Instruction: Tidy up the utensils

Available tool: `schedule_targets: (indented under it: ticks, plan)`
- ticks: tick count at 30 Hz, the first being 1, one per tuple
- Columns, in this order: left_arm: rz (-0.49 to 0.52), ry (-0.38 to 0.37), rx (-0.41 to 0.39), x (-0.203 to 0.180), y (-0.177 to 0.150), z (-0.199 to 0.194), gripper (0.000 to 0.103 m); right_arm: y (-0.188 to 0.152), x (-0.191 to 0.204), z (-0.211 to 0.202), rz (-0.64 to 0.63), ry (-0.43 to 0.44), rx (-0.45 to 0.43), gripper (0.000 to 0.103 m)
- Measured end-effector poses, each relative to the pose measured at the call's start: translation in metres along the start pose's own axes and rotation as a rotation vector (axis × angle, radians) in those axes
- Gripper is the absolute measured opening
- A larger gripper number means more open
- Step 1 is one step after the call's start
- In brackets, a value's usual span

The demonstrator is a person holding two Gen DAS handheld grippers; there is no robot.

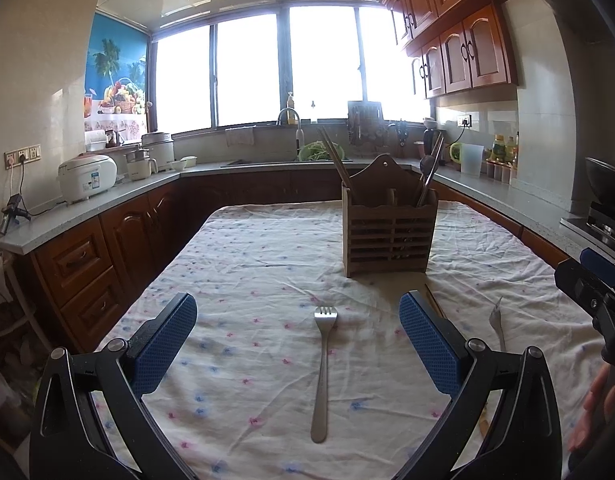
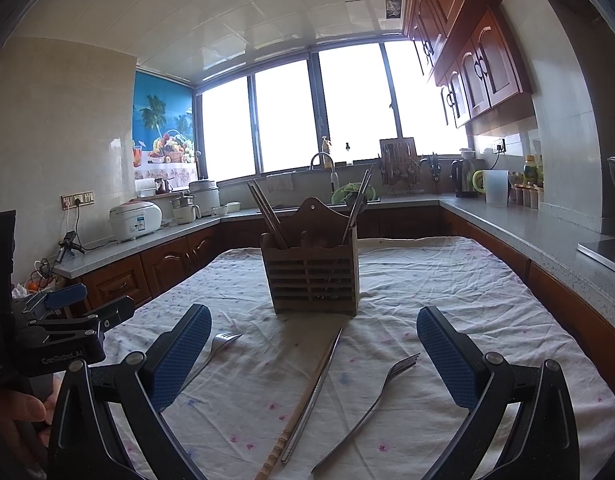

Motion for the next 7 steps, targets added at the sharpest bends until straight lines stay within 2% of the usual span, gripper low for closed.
schedule_targets:
  ticks: [7]
  plan:
    - [-0.005, -0.027, 0.007, -0.0028, -0.0017, 0.0048, 0.103, -0.0017, -0.0046, 0.0094, 0.005, -0.01, 0.022, 0.103]
Point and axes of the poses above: each gripper's, at about its wrist camera, not at the fingertips, and z roughly the way its jaws point, x to its left, y to its top, the point moved 4 cm from there along z, roughly the way its jaws point, and after that the axes turned 12 degrees about z, right-handed, at the moved point
